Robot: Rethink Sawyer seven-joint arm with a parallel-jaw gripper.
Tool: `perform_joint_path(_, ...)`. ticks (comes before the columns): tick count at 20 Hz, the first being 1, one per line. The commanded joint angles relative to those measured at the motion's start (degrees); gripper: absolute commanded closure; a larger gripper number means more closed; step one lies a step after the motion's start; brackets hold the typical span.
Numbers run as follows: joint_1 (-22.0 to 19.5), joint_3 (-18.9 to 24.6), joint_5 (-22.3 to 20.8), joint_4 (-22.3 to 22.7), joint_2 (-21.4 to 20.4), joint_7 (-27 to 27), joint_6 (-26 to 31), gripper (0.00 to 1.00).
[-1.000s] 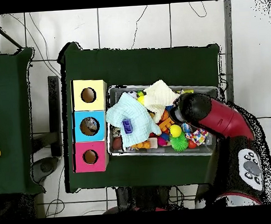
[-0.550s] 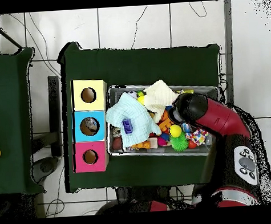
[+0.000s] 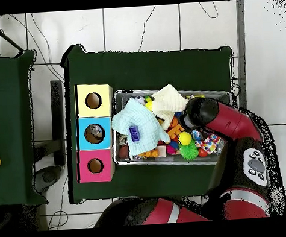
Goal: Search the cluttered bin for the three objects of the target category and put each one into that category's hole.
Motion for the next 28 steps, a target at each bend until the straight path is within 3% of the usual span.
perform_joint_path(1,-1.1,1.8,-1.9,-3.1,2.9,2.8,9.1,0.0)
perform_joint_path(7,-1.2,1.5,-1.9,-3.3,1.4,1.7,13.0,0.0)
perform_joint_path(14,-1.4,1.5,-1.7,-6.7,3.8,2.6,15.3,0.0)
perform_joint_path(24,-1.8,0.8,-2.8,-10.3,6.7,2.2,14.0,0.0)
perform_joint_path(28,-2.6,0.0,-3.5,-10.9,5.9,0.3,17.7,0.0)
